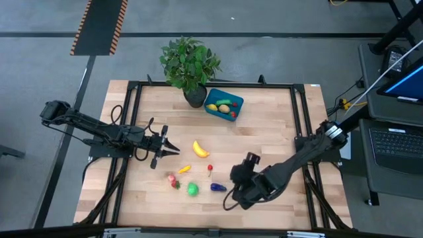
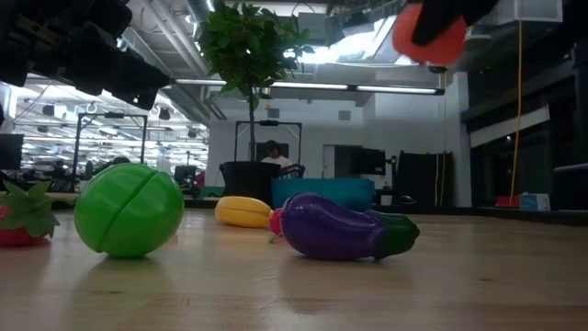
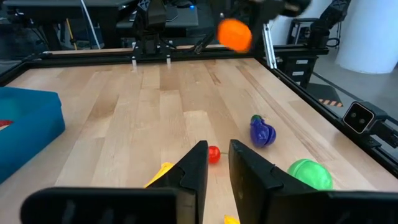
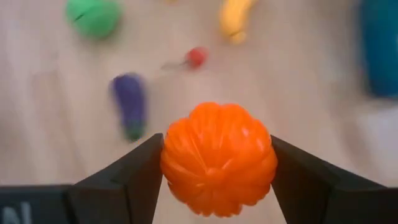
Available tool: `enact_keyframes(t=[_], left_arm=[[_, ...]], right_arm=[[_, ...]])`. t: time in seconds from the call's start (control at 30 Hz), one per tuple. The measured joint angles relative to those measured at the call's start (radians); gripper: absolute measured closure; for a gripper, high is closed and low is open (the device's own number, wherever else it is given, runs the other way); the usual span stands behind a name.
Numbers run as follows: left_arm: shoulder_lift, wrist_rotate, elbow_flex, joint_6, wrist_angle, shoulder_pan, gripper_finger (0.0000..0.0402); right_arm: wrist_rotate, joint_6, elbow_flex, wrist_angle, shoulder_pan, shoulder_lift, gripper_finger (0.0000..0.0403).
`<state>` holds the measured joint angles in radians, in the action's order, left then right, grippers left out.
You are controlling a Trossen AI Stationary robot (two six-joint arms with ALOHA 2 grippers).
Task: Pick and placing Produce into tupperware
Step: Put the orange pumpkin into the blue container
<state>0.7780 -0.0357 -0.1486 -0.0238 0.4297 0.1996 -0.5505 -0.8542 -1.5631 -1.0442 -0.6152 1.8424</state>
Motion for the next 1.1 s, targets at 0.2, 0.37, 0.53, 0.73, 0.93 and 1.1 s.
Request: enact_keyframes(t=[0.2, 0.37, 0.53, 0.73, 0.93, 1.1], left_arm=[[0.000, 0.000, 0.000, -0.001, -0.001, 0.000, 0.0332], [0.000, 0.000, 0.000, -0.001, -0.002, 0.000, 0.0326], [0.000, 0.000, 0.000, -0.001, -0.002, 0.000, 0.0321], [0.000, 0.000, 0.000, -0.004, -0.002, 0.000, 0.0316], [0.000, 0.000, 0.000, -0.021, -0.002, 0.000, 0.0319], [0.000, 0.000, 0.000, -0.020, -0.003, 0.000, 0.0331]], right_arm=[[-0.196, -0.128, 0.000, -0.078, -0.050, -0.024, 0.0152], [-0.286, -0.209, 0.076, 0.036, -0.083, -0.024, 0.0152], [-0.398, -0.206, 0.221, 0.309, -0.108, -0.024, 0.0152], [-0.486, -0.197, 0.338, 0.498, -0.110, -0.024, 0.0152], [-0.524, -0.186, 0.427, 0.694, -0.110, -0.024, 0.0152], [-0.569, -0.060, 0.563, 1.048, -0.110, -0.024, 0.0152]])
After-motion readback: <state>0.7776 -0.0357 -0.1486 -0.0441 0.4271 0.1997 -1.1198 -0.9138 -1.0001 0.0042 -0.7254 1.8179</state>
